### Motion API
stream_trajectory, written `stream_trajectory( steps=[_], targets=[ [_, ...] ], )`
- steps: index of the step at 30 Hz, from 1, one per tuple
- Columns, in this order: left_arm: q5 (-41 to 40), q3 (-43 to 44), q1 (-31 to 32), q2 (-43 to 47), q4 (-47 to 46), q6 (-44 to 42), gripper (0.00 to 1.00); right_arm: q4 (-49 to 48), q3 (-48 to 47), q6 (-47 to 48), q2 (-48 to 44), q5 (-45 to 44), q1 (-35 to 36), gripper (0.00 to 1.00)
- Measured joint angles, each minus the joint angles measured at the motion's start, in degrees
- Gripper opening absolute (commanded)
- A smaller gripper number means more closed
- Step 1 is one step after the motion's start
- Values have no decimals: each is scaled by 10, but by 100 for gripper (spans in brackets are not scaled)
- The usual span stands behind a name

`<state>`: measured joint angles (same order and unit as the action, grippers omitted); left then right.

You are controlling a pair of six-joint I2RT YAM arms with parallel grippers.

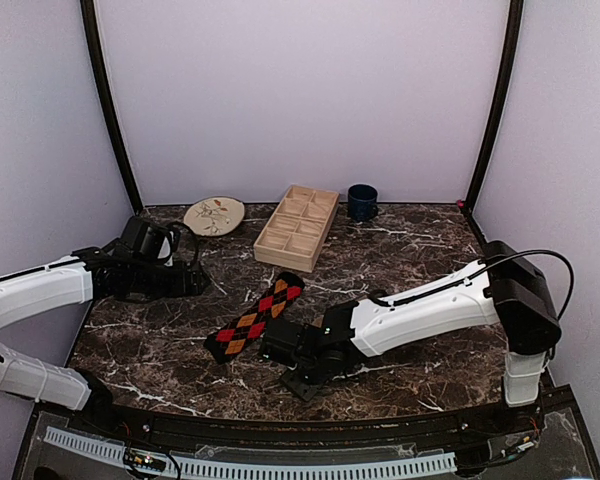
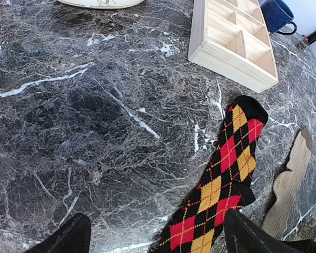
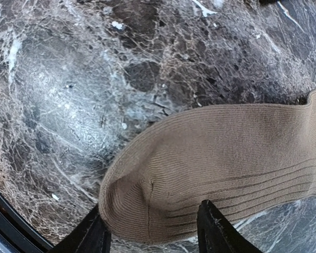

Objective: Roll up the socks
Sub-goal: Pick up the sock from the center of the board, then fold the sock at the center of the board.

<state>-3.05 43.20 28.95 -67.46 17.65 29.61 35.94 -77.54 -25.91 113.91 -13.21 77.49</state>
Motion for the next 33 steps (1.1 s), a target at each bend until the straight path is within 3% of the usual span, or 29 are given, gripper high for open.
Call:
stream_trajectory(
  steps=[8, 13, 19, 33],
  targets=[
    [0, 0, 0, -2, 0, 0, 90, -3, 0, 9, 5, 7, -1, 32],
    [-1, 0, 0, -2, -1, 0, 90, -11, 2, 18, 6, 18, -6, 11],
    [-4, 0, 0, -2, -1, 1, 90, -28, 10, 20, 3, 31, -13, 1],
    [-5, 0, 1, -4, -3, 1, 90, -62, 60, 13, -44, 85, -48, 0]
  ],
)
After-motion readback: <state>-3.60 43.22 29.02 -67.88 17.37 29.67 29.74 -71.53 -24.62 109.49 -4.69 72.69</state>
